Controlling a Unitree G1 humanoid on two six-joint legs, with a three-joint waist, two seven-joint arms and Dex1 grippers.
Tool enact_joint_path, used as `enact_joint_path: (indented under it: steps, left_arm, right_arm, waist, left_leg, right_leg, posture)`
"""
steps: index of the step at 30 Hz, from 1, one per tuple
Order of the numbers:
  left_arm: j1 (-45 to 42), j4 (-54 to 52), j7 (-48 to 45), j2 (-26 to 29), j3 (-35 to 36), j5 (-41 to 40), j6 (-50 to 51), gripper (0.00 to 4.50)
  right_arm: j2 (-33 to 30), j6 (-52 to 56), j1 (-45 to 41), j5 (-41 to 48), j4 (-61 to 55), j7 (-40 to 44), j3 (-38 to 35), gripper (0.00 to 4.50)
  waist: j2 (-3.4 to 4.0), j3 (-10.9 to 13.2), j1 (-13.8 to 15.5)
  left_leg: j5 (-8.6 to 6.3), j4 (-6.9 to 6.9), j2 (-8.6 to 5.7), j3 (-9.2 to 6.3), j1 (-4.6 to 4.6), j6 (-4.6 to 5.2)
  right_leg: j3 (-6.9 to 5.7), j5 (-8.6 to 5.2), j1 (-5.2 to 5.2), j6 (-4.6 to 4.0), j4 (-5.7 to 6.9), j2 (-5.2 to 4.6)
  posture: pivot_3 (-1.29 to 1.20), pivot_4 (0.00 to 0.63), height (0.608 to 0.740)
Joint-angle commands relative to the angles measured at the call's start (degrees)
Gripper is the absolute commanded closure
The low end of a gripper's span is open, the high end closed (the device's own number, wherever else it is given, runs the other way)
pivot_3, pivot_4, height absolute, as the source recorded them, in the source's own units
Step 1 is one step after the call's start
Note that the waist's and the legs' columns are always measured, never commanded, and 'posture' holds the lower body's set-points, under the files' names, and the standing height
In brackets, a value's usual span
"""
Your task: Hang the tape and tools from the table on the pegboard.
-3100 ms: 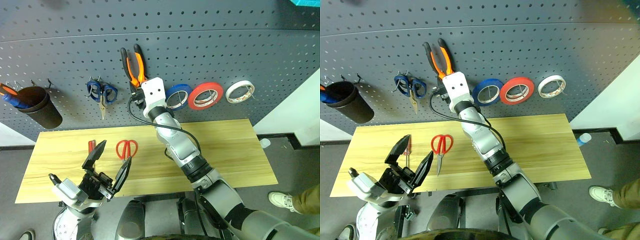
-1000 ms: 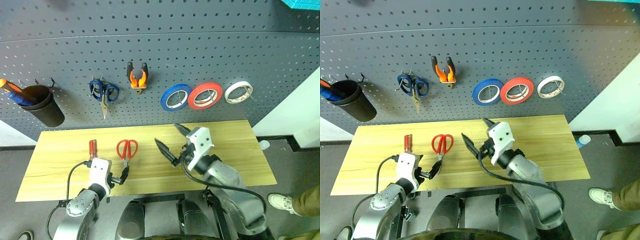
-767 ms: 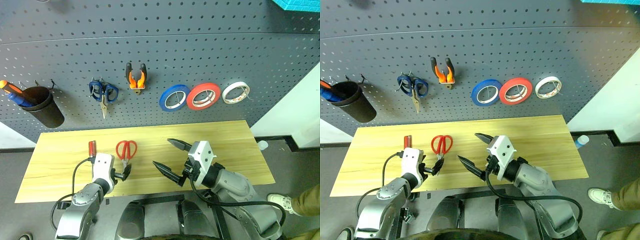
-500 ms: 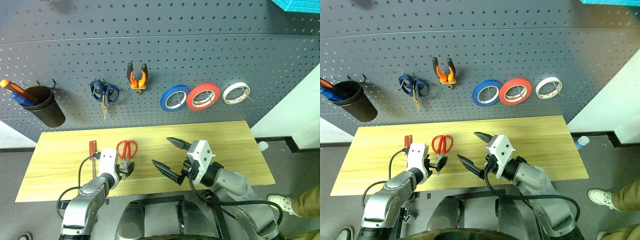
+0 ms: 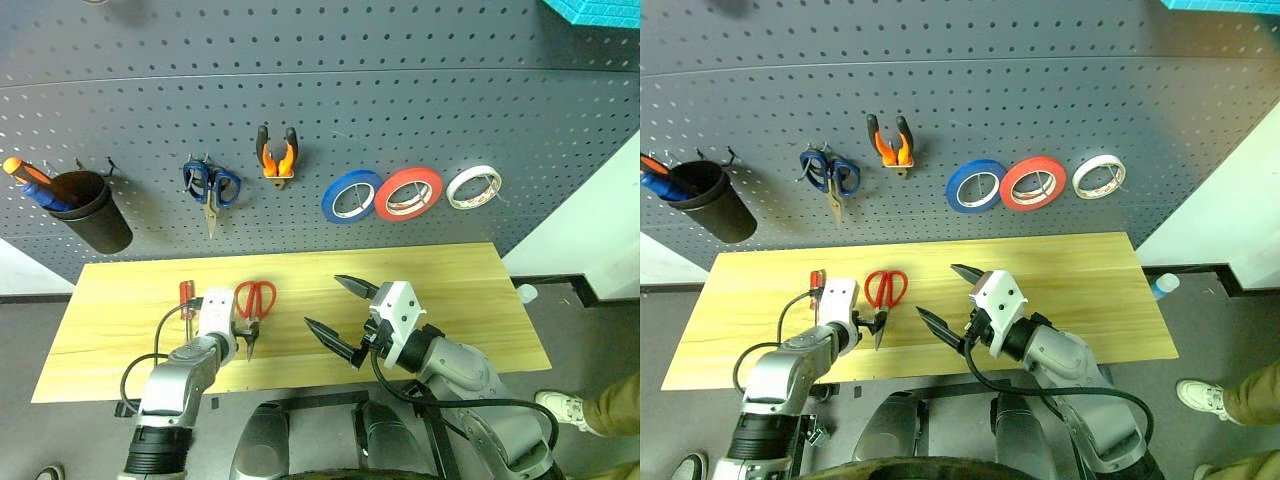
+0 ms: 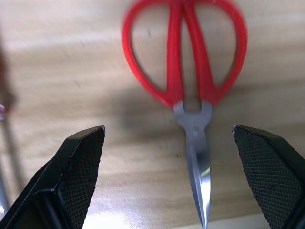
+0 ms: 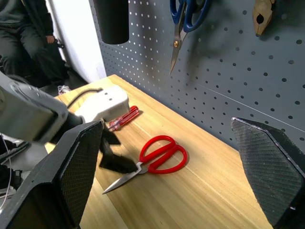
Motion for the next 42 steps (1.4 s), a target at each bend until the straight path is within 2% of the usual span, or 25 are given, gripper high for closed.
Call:
enact_joint_path:
  steps: [1,10,34,42]
  left_arm:
    - [-1.76,0.9,-0.13,-0.64,-0.57,0.76,-0.79,0.0]
    - [-6.11,7.58,1.0,-2.23,0.02,2.1,-2.24,0.0]
    - [-7.48,11.78,2.74,-4.64,-1.49,5.68,1.58,0.0]
    - [-5.85,10.2,2.58,-4.97,-1.37,5.63,3.46,0.0]
  right_arm:
    - [0.6,-1.17,0.01,-0.09,-1.91,-0.27,0.54,0.01]
    - [0.48,-0.89,0.8,-0.75,-2.59,-0.98,0.82,0.01]
    - [0.4,-0.25,1.6,-2.12,-3.61,-2.86,1.6,0.01]
    - [0.69,0.05,1.4,-2.4,-3.82,-3.57,1.67,0.01]
  waist:
    - [0.0,0.0,0.0]
    - [-0.03,-0.03,-0.04]
    - [0.02,-0.09,-0.04]
    - [0.07,-0.2,-0.09]
  left_leg:
    - [0.0,0.0,0.0,0.0,0.0,0.0]
    - [0.04,0.0,-0.01,-0.03,0.0,-0.07]
    - [0.03,0.0,-0.03,-0.06,0.11,-0.05]
    - [0.03,0.0,-0.04,-0.07,0.11,-0.05]
  right_leg:
    - [0.0,0.0,0.0,0.0,0.0,0.0]
    - [-0.01,0.01,0.02,0.0,0.01,0.0]
    - [-0.01,0.01,0.16,0.0,0.01,0.0]
    - [-0.01,0.0,0.17,0.0,0.01,-0.01]
  posture:
    - [0.3,0.118,0.703]
    - [0.29,0.121,0.703]
    - [0.28,0.132,0.703]
    - [0.28,0.135,0.703]
